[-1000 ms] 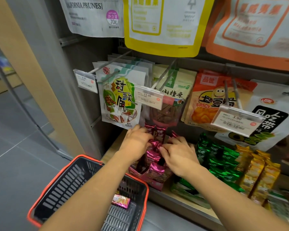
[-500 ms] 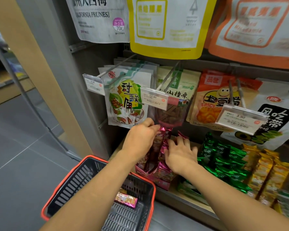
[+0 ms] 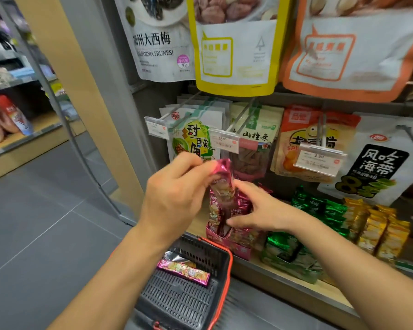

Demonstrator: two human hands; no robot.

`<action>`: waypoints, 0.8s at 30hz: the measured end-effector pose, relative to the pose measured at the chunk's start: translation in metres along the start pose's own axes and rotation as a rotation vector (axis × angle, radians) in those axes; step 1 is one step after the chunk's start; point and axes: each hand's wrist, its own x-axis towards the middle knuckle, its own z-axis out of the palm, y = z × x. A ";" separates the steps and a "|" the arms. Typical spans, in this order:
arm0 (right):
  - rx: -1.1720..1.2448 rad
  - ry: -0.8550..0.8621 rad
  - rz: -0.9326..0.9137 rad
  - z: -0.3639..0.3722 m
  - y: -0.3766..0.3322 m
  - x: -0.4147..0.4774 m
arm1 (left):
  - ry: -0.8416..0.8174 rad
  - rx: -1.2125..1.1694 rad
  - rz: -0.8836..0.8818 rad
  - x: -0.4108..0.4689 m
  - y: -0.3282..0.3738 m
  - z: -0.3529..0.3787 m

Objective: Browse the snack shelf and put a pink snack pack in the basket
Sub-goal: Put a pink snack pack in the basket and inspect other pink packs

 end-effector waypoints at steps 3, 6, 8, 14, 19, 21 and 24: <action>0.248 0.038 -0.162 0.012 -0.045 -0.021 | 0.110 -0.066 -0.155 0.005 0.011 -0.028; 0.241 0.175 -0.178 0.024 -0.072 -0.041 | 0.278 -0.391 -0.589 0.006 0.012 -0.043; 0.254 0.177 -0.192 0.033 -0.078 -0.059 | 0.323 -0.626 -0.850 0.000 0.007 -0.050; 0.373 0.069 -0.175 0.057 -0.074 -0.093 | 0.325 -1.227 -1.326 -0.031 -0.003 -0.048; 0.257 0.110 -0.171 0.058 -0.069 -0.092 | 0.401 -1.218 -1.391 -0.035 -0.007 -0.041; 0.147 0.142 -0.159 0.057 -0.065 -0.090 | 0.357 -0.974 -1.331 -0.039 -0.009 -0.037; -0.004 0.175 -0.145 0.057 -0.060 -0.092 | 0.053 -0.393 -1.058 -0.047 -0.012 -0.034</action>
